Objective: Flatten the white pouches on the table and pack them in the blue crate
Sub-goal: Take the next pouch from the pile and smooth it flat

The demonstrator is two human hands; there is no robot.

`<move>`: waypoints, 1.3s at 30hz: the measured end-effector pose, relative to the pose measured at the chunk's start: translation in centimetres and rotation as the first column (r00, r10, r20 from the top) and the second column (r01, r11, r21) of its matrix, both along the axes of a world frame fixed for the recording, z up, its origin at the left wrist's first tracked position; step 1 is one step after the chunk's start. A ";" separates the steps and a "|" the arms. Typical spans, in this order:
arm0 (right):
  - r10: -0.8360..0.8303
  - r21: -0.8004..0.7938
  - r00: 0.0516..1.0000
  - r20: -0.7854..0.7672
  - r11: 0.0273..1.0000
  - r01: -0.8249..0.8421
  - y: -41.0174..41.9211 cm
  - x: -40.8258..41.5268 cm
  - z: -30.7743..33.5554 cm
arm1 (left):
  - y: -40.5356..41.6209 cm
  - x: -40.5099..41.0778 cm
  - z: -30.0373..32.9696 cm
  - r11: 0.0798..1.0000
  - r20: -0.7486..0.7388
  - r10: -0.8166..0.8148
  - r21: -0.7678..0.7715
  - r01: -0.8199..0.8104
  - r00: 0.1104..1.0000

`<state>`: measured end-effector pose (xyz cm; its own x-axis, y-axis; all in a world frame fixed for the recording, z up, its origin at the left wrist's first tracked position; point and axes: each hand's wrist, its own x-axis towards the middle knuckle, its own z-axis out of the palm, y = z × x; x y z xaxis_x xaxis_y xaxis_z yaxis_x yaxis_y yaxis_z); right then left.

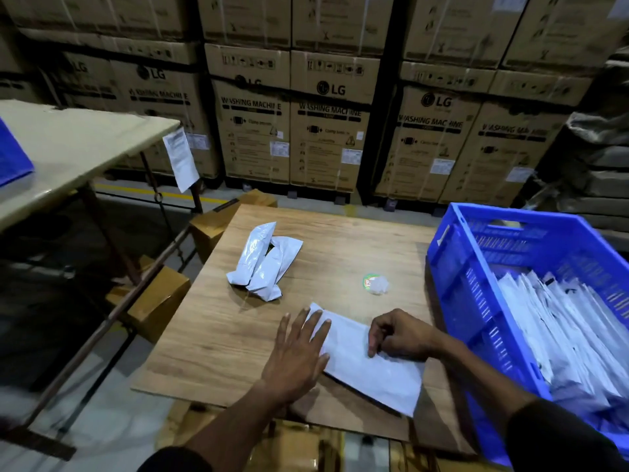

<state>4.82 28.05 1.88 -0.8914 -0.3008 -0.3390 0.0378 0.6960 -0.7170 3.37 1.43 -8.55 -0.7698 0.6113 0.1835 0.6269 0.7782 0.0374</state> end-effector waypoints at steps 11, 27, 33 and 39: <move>-0.010 0.525 0.881 -0.472 0.800 0.291 -7.3 6.6 -13.1 | 3.3 0.4 -1.9 0.996 -0.018 -0.086 0.012 0.086 0.996; 0.102 0.556 0.900 -0.423 0.814 0.169 -5.2 5.2 -13.7 | 3.6 1.0 -4.9 0.981 0.047 0.014 0.191 -0.023 0.999; 0.104 0.568 0.903 -0.416 0.805 0.169 -5.2 5.4 -13.6 | 3.8 1.0 -5.1 0.981 0.080 0.042 0.187 -0.056 0.996; -0.074 0.521 0.884 -0.462 0.783 0.338 -4.6 7.0 -13.6 | 3.8 1.3 -5.3 0.978 0.101 0.047 0.196 -0.066 0.994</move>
